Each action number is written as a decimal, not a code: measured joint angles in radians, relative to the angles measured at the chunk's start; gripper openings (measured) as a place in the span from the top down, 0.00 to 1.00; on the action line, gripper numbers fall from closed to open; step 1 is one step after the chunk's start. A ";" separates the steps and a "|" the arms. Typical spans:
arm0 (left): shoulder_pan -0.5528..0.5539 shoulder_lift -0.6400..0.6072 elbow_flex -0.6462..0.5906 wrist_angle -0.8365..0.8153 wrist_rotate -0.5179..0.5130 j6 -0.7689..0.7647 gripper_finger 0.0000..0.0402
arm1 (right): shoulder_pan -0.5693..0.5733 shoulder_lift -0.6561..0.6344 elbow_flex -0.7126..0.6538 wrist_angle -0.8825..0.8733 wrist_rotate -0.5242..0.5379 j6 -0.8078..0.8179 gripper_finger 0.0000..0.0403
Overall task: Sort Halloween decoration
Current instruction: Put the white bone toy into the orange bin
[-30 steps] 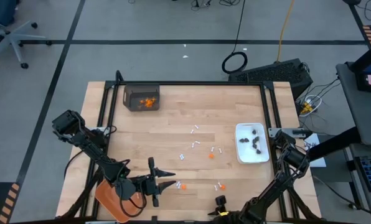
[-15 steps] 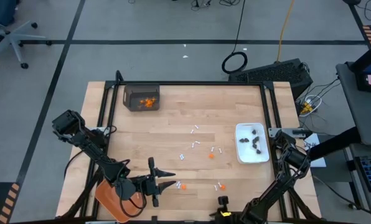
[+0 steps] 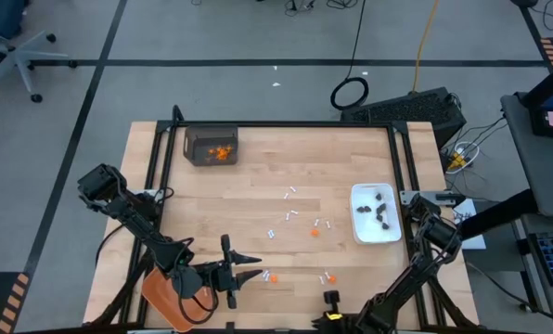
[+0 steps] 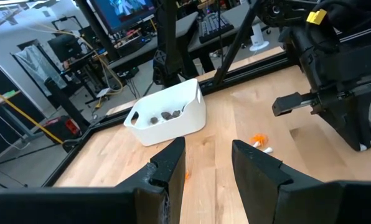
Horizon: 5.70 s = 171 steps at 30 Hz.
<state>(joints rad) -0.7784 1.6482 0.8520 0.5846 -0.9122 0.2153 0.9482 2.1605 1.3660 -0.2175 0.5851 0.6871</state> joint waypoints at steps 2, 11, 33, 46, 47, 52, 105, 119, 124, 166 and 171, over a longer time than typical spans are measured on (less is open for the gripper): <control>0.000 0.000 0.000 0.000 0.000 0.000 0.68 | -0.008 0.000 0.000 0.010 0.000 -0.022 0.99; -0.001 0.000 0.000 0.009 0.001 0.000 0.68 | -0.027 -0.061 -0.007 -0.003 0.057 -0.081 1.00; -0.132 -0.122 -0.001 -0.060 -0.086 -0.079 0.68 | -0.271 -0.017 -0.002 0.769 0.016 -0.382 1.00; -0.172 -0.198 0.000 -0.179 -0.158 -0.148 0.68 | -0.443 0.131 -0.001 1.223 -0.237 -0.385 1.00; -0.171 -0.198 0.000 -0.183 -0.158 -0.155 0.68 | -0.451 0.136 -0.001 1.236 -0.251 -0.385 1.00; -0.171 -0.198 0.000 -0.185 -0.175 -0.158 0.68 | -0.473 0.143 0.029 1.213 -0.294 -0.417 1.00; -0.407 -0.387 0.000 -0.199 -0.498 0.150 0.68 | -0.575 0.459 0.763 0.971 -0.408 -0.435 1.00; -0.407 -0.387 0.000 -0.201 -0.495 0.150 0.68 | -0.583 0.571 0.916 0.798 -0.432 -0.440 0.98; -0.407 -0.387 0.000 -0.202 -0.495 0.149 0.68 | -0.582 0.571 0.915 0.750 -0.433 -0.419 0.94; -0.337 -0.383 0.000 -0.495 -0.432 -0.418 0.68 | -0.262 0.058 0.886 -0.922 -0.181 -0.433 0.75; -0.158 -0.356 0.000 -0.494 -0.138 -0.509 0.68 | -0.215 0.062 0.792 -0.934 -0.113 -0.371 0.77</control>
<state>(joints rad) -0.9369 1.2918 0.8516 0.0908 -1.0504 -0.2932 0.7335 2.2223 2.1576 -1.1511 0.4725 0.3162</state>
